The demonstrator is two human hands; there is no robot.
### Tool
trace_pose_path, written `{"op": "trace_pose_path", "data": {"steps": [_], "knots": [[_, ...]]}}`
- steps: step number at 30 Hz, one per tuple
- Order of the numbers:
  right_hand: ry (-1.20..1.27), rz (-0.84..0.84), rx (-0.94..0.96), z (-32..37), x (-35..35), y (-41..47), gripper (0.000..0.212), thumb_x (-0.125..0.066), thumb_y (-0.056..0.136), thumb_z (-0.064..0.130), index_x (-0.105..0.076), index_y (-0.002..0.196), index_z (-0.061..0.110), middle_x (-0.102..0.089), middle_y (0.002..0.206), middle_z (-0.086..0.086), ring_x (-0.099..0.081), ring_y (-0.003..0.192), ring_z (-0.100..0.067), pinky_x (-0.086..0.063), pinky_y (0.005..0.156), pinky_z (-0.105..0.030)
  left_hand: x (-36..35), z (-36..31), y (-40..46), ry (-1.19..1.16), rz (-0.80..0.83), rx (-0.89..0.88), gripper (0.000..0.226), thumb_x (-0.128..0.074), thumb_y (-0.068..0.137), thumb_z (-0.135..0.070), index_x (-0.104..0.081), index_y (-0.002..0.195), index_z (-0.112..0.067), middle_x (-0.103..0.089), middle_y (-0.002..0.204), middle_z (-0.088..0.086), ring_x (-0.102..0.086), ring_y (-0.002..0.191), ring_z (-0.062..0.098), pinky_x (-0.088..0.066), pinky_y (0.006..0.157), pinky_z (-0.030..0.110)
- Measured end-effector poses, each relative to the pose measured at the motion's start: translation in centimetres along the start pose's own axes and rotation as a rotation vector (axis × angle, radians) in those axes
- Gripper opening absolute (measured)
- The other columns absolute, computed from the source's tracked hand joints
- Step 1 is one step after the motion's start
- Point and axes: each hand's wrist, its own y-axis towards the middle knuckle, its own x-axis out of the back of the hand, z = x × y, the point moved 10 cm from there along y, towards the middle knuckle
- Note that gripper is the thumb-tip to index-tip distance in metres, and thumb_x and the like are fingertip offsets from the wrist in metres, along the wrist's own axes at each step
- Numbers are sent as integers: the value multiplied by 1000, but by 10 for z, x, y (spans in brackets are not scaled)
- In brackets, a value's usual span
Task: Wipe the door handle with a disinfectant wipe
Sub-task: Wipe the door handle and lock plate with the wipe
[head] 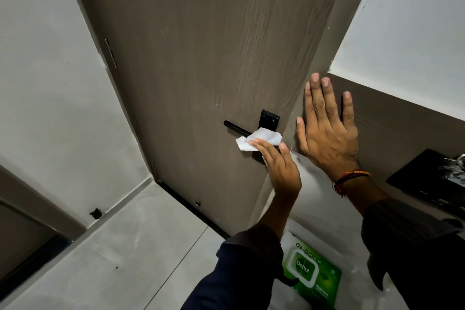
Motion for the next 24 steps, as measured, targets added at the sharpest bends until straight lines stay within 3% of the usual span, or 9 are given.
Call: {"op": "trace_pose_path", "data": {"steps": [3, 5, 7, 8, 10, 12, 16, 21, 24], "knots": [[-3, 9, -4, 0, 0, 0, 73, -23, 109, 40, -5, 167, 2, 10, 175, -13, 16, 161, -26, 22, 128, -46, 0, 3, 2, 49, 24, 18, 64, -35, 110, -14, 9, 153, 4, 15, 166, 24, 2, 157, 32, -9, 127, 32], [1, 10, -11, -2, 1, 0, 73, -24, 108, 40, -5, 167, 1, 10, 175, -13, 17, 161, -26, 22, 128, -46, 6, 7, 2, -4, -7, 98, 65, -38, 109, -15, 6, 153, 3, 8, 166, 27, -8, 156, 36, -17, 124, 31], [6, 7, -1, -2, 3, 0, 72, -25, 108, 38, -6, 167, 1, 8, 175, -14, 15, 162, -26, 19, 129, -47, 12, 7, 9, 131, 14, -20, 55, -36, 109, -13, -13, 152, 13, -5, 161, 39, -15, 152, 47, -18, 126, 40], [11, 5, 7, -2, 4, -1, 72, -25, 108, 38, -7, 167, 1, 6, 176, -14, 13, 162, -26, 17, 130, -47, 12, 12, 19, 210, 69, -53, 54, -30, 110, -17, -15, 152, 14, -3, 162, 38, -9, 154, 46, -11, 127, 40], [22, 2, 24, -1, 6, -3, 71, -26, 109, 37, -8, 167, 1, 2, 176, -14, 7, 163, -26, 14, 130, -48, 32, 24, 51, 281, 83, -12, 58, -21, 111, -25, -5, 154, 10, 6, 166, 29, 1, 156, 37, 0, 128, 34], [31, -3, 40, 0, 6, -4, 71, -27, 109, 37, -9, 167, 1, -2, 176, -14, -1, 163, -27, 12, 131, -48, 57, 27, 83, 332, 50, -5, 60, -25, 112, -26, 0, 157, 4, 8, 168, 20, 1, 157, 32, -5, 129, 39], [38, -6, 47, 0, 7, -4, 71, -28, 109, 38, -10, 167, 1, -1, 176, -14, -1, 164, -27, 11, 131, -49, 72, 19, 100, 485, 183, -205, 58, -28, 111, -28, -8, 159, -2, -1, 170, 9, 7, 158, 23, -4, 130, 44], [14, -16, 46, 0, 6, -4, 71, -29, 109, 37, -13, 167, 1, -1, 176, -15, 1, 164, -27, 11, 131, -50, 44, 15, 54, 646, 316, -412, 60, -30, 107, -39, -22, 158, -7, -20, 167, 11, -9, 157, 22, -10, 129, 41], [1, -24, 48, 0, 5, -5, 71, -30, 108, 38, -15, 167, 1, -2, 176, -15, 1, 164, -27, 10, 131, -50, 45, 13, 52, 730, 370, -555, 56, -33, 106, -38, -30, 154, -9, -34, 162, 9, -22, 154, 21, -20, 128, 49]]}}
